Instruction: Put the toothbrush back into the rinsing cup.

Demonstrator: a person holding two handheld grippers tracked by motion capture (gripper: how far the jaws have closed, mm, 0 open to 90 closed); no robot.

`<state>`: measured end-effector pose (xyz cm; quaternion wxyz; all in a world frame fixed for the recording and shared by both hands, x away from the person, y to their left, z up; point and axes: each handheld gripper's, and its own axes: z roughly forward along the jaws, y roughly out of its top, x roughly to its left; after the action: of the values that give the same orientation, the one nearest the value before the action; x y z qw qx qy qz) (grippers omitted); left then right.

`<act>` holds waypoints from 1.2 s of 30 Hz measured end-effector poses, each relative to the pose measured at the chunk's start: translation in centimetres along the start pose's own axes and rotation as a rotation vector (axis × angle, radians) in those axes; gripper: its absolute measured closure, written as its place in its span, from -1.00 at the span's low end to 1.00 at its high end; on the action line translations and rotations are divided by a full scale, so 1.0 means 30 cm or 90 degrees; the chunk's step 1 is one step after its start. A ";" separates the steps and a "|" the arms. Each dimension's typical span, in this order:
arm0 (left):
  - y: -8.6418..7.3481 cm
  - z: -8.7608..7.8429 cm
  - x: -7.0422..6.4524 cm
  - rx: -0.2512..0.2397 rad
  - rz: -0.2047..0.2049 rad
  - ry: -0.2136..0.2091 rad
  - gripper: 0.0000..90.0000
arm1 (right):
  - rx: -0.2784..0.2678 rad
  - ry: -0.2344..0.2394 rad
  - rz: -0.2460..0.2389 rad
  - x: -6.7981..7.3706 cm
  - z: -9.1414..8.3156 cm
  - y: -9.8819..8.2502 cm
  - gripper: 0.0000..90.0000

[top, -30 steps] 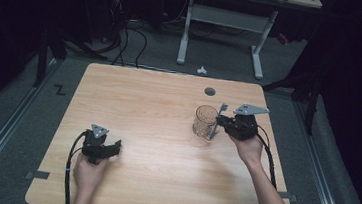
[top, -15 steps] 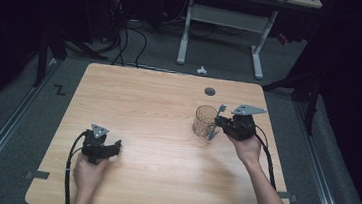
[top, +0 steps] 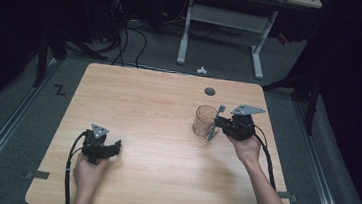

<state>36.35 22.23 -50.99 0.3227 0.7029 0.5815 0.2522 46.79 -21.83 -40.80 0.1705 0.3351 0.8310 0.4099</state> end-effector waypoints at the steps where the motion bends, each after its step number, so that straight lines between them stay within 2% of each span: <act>1: 0.000 0.000 0.000 0.000 0.000 0.000 -0.40 | 0.000 0.000 0.001 0.000 0.000 0.000 0.75; 7: 0.000 0.000 0.000 0.000 0.000 0.000 -0.40 | -0.002 -0.001 0.001 0.000 -0.001 0.001 0.71; 15: 0.000 0.000 0.000 0.000 0.000 0.000 -0.40 | -0.008 0.001 0.009 -0.002 -0.011 0.001 0.51; 22: 0.000 0.000 0.000 0.000 0.000 0.000 -0.40 | -0.024 -0.001 0.015 0.001 -0.034 0.004 0.41; 36: 0.000 0.000 -0.001 0.001 0.001 0.000 -0.40 | -0.043 -0.011 0.033 -0.020 -0.072 -0.024 0.40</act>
<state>36.35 22.22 -50.98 0.3218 0.7036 0.5811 0.2523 45.71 -23.78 -40.05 0.1779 0.3540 0.8064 0.4390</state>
